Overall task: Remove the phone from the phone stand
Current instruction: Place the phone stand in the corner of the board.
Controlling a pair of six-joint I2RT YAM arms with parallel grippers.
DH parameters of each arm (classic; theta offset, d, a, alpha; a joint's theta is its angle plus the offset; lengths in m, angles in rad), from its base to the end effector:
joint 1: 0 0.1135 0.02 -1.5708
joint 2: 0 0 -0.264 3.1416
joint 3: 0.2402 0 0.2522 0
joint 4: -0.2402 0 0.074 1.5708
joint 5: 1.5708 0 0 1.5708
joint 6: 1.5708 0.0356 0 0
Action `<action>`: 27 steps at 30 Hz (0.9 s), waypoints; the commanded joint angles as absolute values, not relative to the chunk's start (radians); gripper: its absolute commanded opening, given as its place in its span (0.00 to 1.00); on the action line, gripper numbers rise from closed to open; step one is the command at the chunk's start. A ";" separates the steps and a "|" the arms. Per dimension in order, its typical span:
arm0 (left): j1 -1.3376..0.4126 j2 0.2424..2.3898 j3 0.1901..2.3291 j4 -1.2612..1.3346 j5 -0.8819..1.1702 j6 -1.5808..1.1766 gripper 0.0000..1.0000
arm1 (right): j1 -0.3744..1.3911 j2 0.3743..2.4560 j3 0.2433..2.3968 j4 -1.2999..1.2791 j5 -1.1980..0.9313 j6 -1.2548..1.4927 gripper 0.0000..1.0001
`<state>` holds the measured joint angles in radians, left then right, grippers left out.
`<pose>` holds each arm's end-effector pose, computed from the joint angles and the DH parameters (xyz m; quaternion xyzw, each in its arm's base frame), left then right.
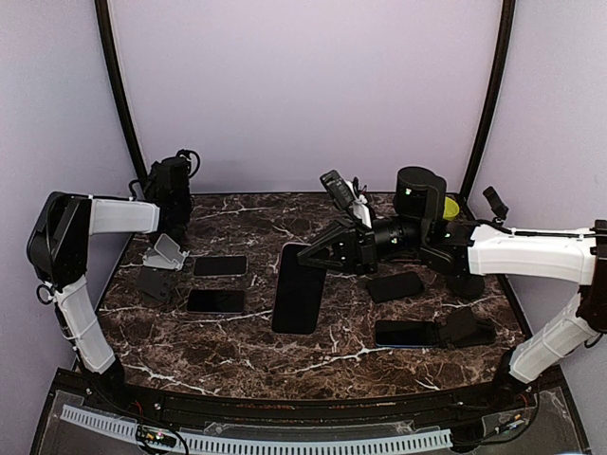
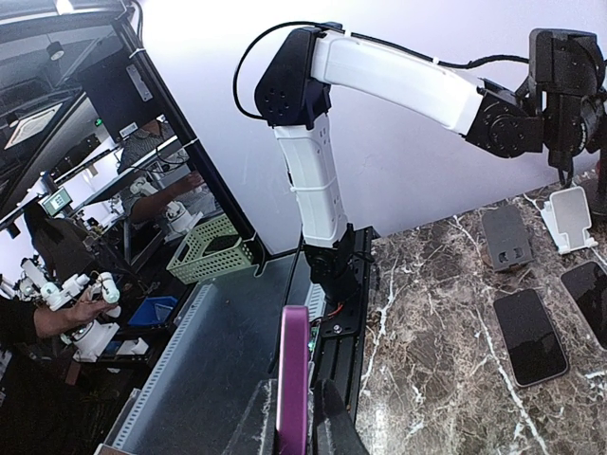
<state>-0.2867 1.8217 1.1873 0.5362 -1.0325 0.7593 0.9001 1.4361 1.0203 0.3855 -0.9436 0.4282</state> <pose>0.4021 -0.0867 0.2633 0.0347 0.7238 0.4923 0.4822 0.1811 0.2746 0.3282 -0.4571 0.5476 0.6392 0.2873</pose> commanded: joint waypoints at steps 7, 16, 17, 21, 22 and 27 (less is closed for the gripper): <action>-0.291 1.798 1.124 0.561 -1.023 0.621 0.00 | 0.893 1.416 1.024 0.458 -0.959 0.434 0.00; -0.291 1.757 1.104 0.488 -1.033 0.517 0.20 | 0.893 1.423 1.026 0.461 -0.956 0.435 0.00; -0.291 1.749 1.099 0.478 -1.030 0.503 0.20 | 0.893 1.425 1.027 0.464 -0.956 0.435 0.00; -0.290 1.723 1.072 0.489 -1.021 0.476 0.02 | 0.893 1.429 1.029 0.474 -0.961 0.443 0.00; -0.291 1.724 1.069 0.503 -1.020 0.486 0.02 | 0.893 1.428 1.028 0.475 -0.962 0.445 0.00; -0.290 1.757 1.082 0.636 -1.033 0.585 0.00 | 0.893 1.428 1.025 0.488 -0.963 0.458 0.00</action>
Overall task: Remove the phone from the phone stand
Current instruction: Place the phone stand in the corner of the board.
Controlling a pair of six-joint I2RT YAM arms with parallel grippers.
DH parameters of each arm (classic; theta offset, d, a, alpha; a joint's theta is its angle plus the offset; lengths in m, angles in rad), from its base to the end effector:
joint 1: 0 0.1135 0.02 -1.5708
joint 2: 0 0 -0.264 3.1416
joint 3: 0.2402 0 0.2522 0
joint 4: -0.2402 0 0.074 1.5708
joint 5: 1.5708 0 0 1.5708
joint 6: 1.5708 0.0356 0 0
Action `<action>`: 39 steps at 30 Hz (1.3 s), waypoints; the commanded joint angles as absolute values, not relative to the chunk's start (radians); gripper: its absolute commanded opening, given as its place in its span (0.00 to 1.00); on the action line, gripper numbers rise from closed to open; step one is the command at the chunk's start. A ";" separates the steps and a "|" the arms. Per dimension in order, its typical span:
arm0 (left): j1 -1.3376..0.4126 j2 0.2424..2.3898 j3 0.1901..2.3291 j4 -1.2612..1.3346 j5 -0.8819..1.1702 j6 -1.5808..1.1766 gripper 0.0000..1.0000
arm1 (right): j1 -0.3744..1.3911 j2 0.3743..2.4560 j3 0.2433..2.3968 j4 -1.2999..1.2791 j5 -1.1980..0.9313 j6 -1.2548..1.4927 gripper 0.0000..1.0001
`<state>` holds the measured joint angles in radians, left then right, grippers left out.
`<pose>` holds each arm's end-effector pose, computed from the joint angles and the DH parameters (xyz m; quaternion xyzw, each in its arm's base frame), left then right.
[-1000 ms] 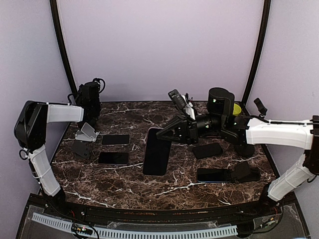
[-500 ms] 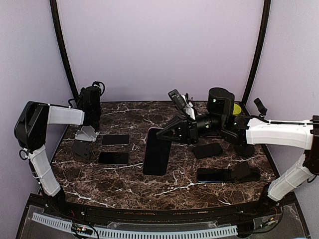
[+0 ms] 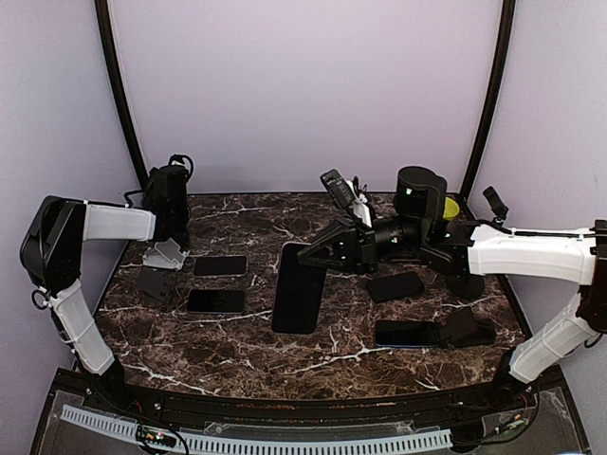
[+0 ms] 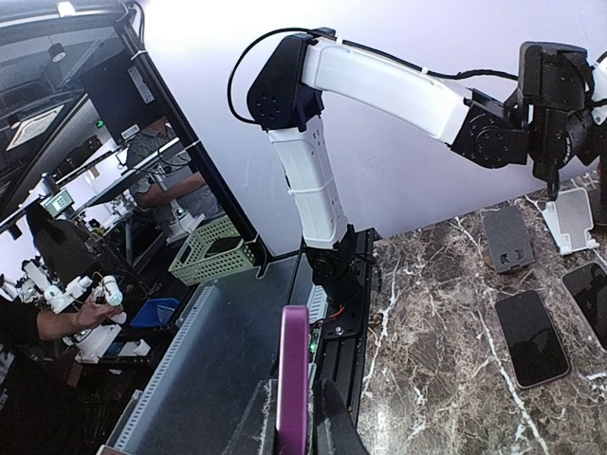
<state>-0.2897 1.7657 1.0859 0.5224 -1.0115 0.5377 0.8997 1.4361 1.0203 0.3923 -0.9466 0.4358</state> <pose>0.3834 -0.0828 0.2506 -0.0206 0.7356 0.4359 0.5181 0.1811 0.2746 0.3288 -0.4563 0.5465 0.6412 0.2864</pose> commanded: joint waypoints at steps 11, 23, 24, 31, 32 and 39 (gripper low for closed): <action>-0.284 1.812 1.132 0.735 -1.036 0.675 0.02 | 0.893 1.421 1.019 0.475 -0.957 0.451 0.00; -0.287 1.723 1.120 0.394 -0.984 0.408 0.65 | 0.893 1.433 1.030 0.470 -0.956 0.448 0.00; -0.287 1.711 1.120 0.365 -0.979 0.387 0.70 | 0.893 1.436 1.032 0.469 -0.956 0.448 0.00; -0.310 1.612 1.127 0.140 -0.901 0.265 0.99 | 0.893 1.457 1.055 0.441 -0.952 0.443 0.00; -0.311 1.595 1.129 0.099 -0.878 0.242 0.99 | 0.893 1.460 1.059 0.433 -0.950 0.440 0.00; -0.342 1.463 1.105 -0.079 -0.756 0.175 0.99 | 0.890 1.471 1.071 0.396 -0.928 0.428 0.00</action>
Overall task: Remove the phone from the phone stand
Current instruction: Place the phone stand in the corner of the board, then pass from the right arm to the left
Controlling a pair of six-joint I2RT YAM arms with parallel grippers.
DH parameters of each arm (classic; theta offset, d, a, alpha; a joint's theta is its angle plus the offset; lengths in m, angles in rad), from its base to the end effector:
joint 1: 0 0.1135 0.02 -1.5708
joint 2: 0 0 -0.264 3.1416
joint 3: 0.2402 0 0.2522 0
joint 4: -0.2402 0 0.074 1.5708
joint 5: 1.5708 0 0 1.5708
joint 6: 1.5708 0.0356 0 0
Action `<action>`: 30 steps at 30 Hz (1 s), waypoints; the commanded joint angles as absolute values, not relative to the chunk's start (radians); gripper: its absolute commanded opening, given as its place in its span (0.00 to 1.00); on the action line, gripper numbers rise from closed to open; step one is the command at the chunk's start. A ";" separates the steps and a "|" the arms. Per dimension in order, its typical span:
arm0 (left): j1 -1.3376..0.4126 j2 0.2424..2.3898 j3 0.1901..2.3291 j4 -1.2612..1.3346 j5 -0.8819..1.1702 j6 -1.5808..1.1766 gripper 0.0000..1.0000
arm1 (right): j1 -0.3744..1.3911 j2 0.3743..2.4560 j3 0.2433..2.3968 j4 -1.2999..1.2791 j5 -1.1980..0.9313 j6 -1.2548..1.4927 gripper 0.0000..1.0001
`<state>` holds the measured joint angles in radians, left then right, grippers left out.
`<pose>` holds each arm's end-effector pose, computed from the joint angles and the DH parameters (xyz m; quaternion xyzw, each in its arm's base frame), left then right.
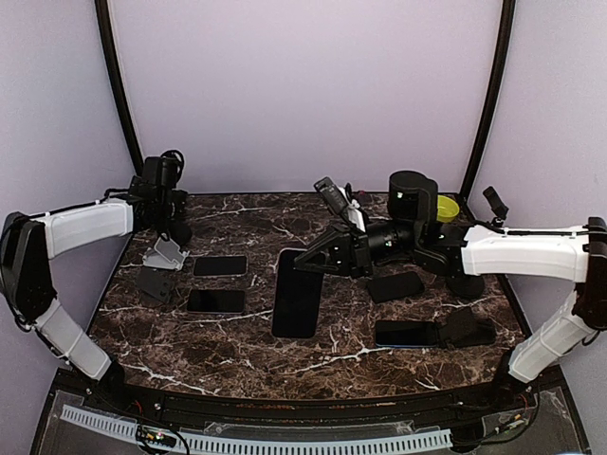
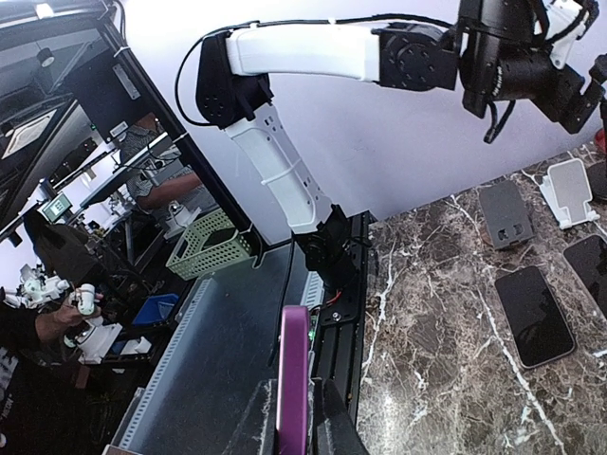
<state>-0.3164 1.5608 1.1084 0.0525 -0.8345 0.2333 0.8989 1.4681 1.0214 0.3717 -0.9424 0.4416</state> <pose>0.3447 -0.0851 0.2863 -0.0087 0.7941 0.3165 0.5188 0.1856 0.2797 0.3173 -0.4488 0.5662 0.6372 0.2682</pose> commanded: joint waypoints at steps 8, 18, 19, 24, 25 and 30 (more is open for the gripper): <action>-0.459 1.250 1.142 -0.269 -0.502 0.202 0.99 | 0.871 1.486 1.094 0.316 -0.926 0.385 0.00; -0.494 1.116 1.183 -0.436 0.314 0.118 0.98 | 0.845 1.507 1.125 0.209 -0.969 0.286 0.00; -0.505 1.126 1.195 -0.465 0.375 0.123 0.99 | 0.844 1.509 1.129 0.200 -0.976 0.277 0.00; -0.567 1.154 1.222 -0.514 0.571 0.117 0.99 | 0.833 1.512 1.141 0.183 -1.009 0.245 0.00; -0.580 1.158 1.224 -0.513 0.609 0.119 0.99 | 0.831 1.514 1.143 0.179 -1.010 0.241 0.00; -0.676 1.185 1.200 -0.473 0.779 0.132 0.94 | 0.825 1.518 1.146 0.152 -1.019 0.216 0.00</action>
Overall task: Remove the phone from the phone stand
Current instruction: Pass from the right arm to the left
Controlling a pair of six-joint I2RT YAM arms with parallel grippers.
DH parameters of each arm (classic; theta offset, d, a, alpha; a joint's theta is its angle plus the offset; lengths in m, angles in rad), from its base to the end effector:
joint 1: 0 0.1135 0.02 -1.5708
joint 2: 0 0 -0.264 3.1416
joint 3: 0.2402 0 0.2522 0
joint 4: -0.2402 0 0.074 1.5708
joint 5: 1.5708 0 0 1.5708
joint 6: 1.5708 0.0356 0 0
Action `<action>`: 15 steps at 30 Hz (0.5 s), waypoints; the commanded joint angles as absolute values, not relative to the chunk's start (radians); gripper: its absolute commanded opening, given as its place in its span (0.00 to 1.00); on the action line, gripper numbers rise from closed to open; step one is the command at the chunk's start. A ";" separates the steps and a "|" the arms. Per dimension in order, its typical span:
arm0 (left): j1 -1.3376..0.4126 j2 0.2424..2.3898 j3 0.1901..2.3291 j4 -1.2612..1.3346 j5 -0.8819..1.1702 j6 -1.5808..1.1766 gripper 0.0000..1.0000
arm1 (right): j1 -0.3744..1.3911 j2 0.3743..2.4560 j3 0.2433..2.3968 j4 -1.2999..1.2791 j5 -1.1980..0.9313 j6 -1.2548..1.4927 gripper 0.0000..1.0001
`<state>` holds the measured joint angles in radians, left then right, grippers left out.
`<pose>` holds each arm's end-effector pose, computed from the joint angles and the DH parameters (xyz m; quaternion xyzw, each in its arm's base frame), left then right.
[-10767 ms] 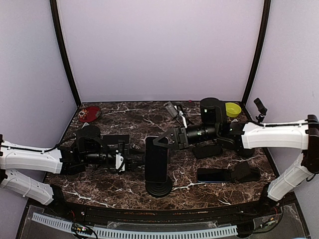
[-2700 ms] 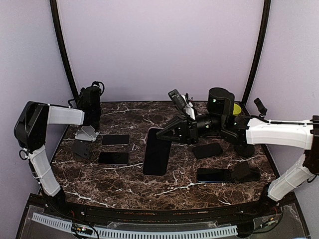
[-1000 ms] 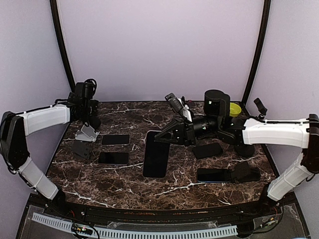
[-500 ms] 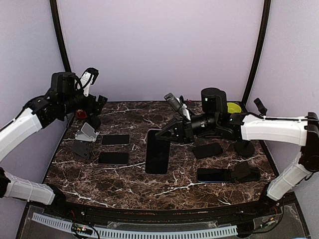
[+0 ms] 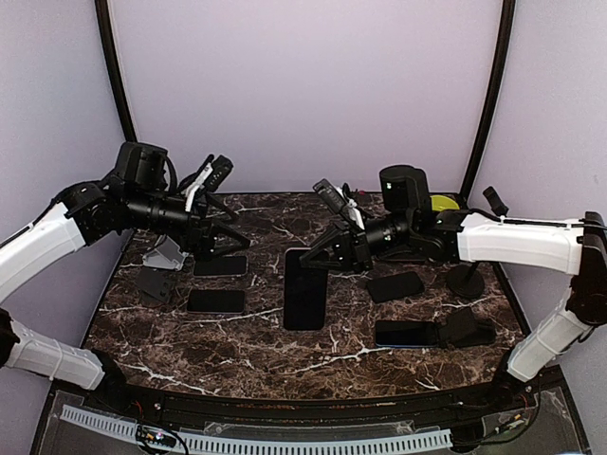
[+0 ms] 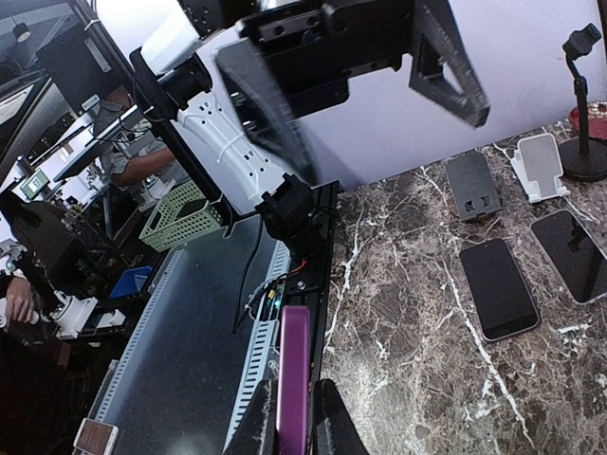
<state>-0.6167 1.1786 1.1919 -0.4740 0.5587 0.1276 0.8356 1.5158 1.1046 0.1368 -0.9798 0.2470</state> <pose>0.1984 -0.1638 0.3744 0.4324 0.7082 -0.3500 0.4347 0.2090 0.2752 0.3088 -0.4759 0.5908 0.5960 0.2633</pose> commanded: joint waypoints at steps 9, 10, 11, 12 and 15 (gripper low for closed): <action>-0.796 1.278 1.156 -0.323 0.839 0.059 0.76 | 0.825 1.513 1.146 0.148 -1.045 0.210 0.00; -0.800 1.287 1.153 -0.313 0.836 0.049 0.74 | 0.825 1.512 1.146 0.148 -1.048 0.210 0.00; -0.804 1.296 1.149 -0.304 0.836 0.043 0.72 | 0.825 1.510 1.145 0.150 -1.050 0.210 0.00; -0.808 1.304 1.143 -0.296 0.834 0.039 0.70 | 0.825 1.507 1.143 0.153 -1.050 0.210 0.00; -0.821 1.324 1.125 -0.259 0.845 0.012 0.66 | 0.825 1.501 1.135 0.154 -1.051 0.212 0.00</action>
<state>-0.8074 1.3155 1.1530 -0.3317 0.8062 0.0559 0.8314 1.5215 1.1065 0.1043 -1.0176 0.2173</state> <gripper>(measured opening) 0.681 0.089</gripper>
